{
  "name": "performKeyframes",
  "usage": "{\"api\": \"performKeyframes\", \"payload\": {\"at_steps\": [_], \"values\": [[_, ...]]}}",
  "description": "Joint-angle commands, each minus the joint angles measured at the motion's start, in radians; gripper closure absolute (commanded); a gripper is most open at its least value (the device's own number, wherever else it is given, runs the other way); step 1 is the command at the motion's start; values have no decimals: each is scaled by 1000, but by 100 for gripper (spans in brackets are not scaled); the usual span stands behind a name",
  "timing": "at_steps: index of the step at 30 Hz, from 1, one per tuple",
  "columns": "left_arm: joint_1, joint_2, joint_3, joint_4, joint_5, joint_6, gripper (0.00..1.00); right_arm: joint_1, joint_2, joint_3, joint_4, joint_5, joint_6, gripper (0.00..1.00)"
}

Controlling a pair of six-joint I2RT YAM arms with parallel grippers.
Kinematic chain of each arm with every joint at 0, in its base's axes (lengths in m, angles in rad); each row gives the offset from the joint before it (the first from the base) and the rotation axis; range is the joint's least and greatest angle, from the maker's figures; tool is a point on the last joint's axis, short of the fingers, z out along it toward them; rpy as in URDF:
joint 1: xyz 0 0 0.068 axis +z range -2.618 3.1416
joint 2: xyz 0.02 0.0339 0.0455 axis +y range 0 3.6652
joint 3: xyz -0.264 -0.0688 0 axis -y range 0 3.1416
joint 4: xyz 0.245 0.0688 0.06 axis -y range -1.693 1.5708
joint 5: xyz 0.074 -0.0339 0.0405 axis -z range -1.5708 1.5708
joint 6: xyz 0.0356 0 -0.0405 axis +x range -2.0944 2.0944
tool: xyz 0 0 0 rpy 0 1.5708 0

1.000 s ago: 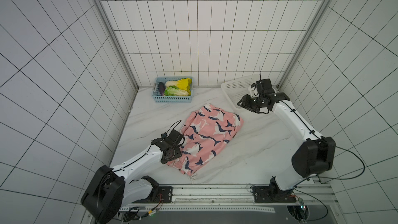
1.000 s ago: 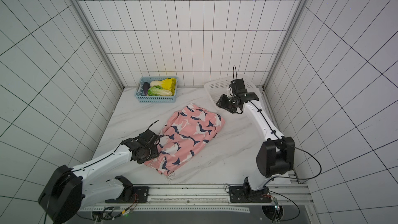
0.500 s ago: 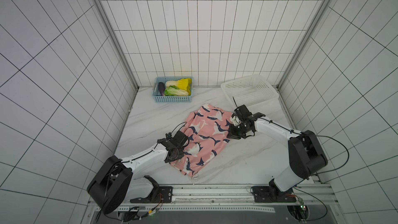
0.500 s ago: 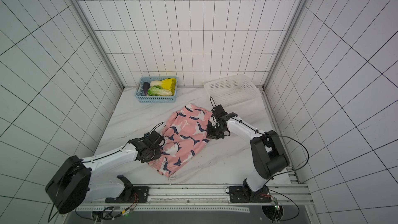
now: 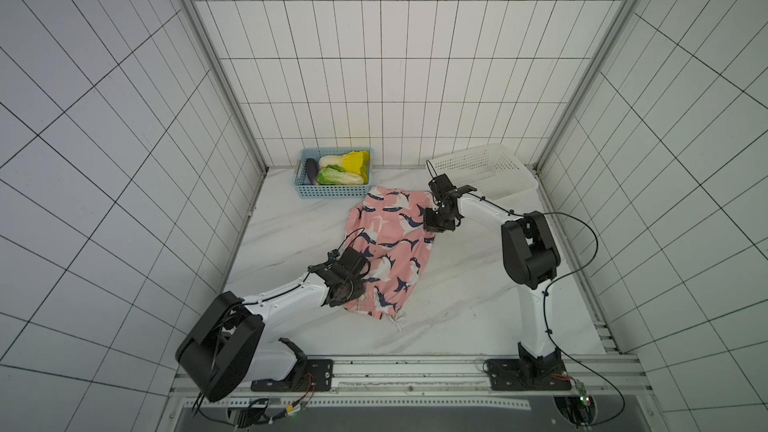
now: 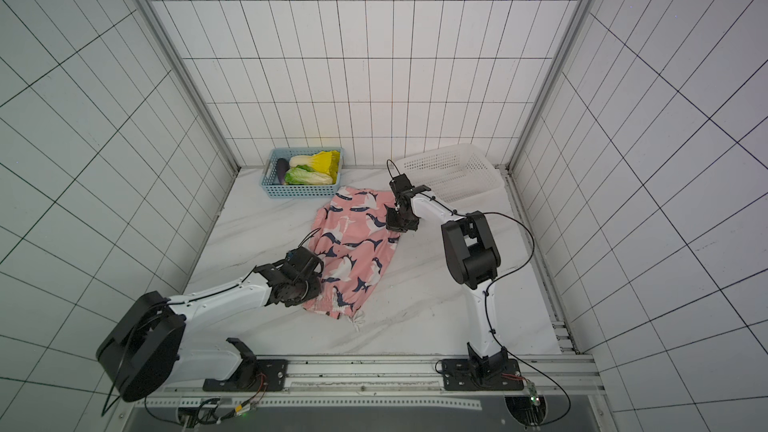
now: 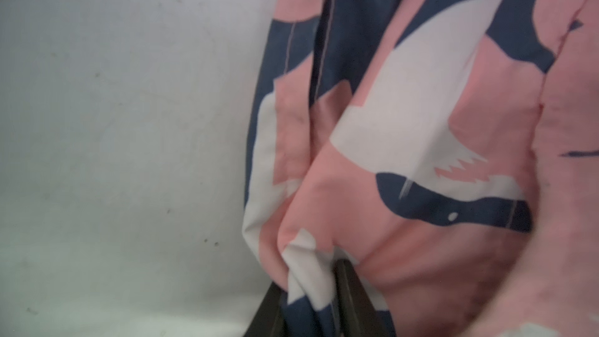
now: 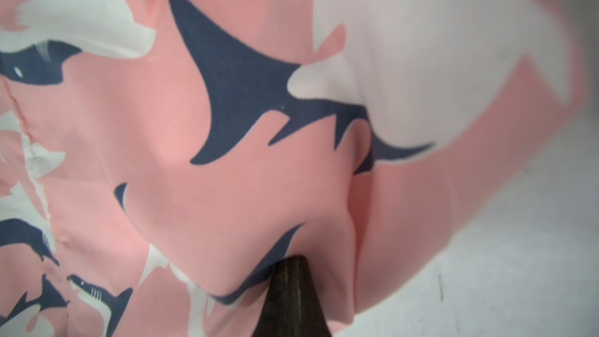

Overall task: Roll up the shorts
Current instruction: Adjust the shorts at the center of the board.

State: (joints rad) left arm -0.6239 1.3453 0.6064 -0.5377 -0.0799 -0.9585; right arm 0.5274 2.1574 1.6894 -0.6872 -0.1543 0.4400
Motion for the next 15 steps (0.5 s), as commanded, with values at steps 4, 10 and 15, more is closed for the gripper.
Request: {"api": "performKeyframes", "payload": {"at_steps": [4,10,15], "values": [[-9,-26,29,-1,28,34,44,-5,-98,62,-134,114,-76,76],[25,-323,-18,-80,2,54,24,72,-391,-201,-68,31,-122,62],[111,-511,-126,-70,66,40,10,141,-573,-531,159,-193,-150,87]]}}
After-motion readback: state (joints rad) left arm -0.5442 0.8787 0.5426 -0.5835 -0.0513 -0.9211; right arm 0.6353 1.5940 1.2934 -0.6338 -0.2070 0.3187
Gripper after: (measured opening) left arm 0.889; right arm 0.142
